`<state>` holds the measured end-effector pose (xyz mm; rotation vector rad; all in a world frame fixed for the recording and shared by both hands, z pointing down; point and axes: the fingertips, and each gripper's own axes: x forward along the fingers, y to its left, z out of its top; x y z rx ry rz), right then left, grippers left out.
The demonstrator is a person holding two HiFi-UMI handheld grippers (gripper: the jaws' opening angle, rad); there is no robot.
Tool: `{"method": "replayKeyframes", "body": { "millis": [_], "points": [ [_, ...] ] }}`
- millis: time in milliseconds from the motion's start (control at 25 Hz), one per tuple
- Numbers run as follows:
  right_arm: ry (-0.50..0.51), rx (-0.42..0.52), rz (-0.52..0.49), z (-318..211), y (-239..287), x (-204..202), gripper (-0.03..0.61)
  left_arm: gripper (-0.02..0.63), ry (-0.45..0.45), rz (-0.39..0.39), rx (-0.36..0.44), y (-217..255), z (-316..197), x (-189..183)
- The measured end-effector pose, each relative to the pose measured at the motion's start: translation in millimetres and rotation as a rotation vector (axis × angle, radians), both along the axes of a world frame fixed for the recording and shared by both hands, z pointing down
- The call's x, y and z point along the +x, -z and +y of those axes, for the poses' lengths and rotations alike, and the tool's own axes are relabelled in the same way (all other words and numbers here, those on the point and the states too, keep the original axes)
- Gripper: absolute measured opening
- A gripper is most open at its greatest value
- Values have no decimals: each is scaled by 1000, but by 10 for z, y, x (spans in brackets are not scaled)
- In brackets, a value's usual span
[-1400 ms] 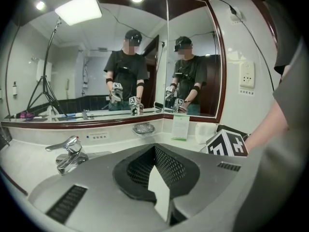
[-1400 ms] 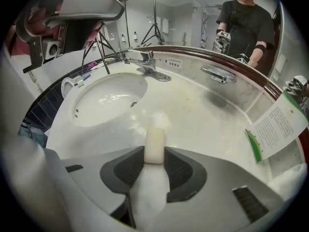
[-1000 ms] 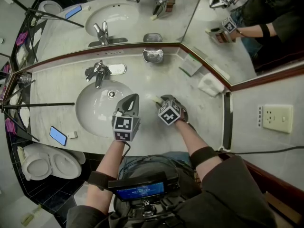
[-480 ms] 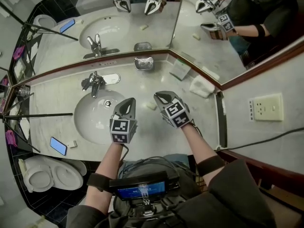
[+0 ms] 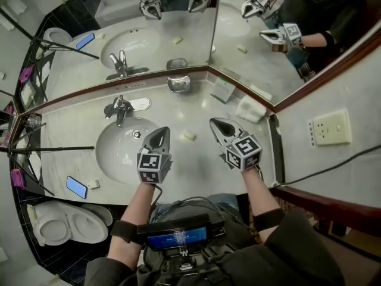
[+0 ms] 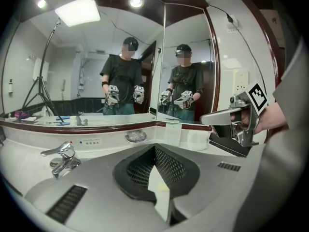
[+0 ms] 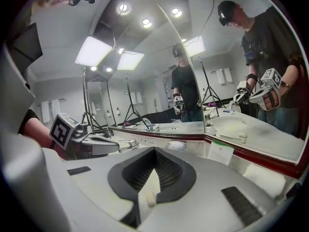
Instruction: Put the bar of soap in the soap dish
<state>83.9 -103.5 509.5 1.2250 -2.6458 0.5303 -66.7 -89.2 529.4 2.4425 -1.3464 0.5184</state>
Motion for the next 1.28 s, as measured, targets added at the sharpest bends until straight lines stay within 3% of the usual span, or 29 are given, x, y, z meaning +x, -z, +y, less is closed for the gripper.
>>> {"method": "replayKeyframes", "body": {
  "millis": [320, 920, 1000, 1120, 1280],
  "points": [
    [-37, -14, 0, 81, -61, 127, 15, 0, 0, -11, 12, -63, 61, -72],
    [24, -59, 70, 102, -268, -38, 21, 2, 0, -27, 13, -30, 85, -26],
    [58, -75, 136, 95, -393, -115, 21, 2, 6, -28, 9, -52, 77, -39],
    [178, -101, 314, 127, -650, -341, 29, 2, 16, -34, 1, -106, 63, -74],
    [384, -161, 579, 243, -1188, -628, 149, 2, 35, -28, -9, -157, 52, -127]
  ]
}}
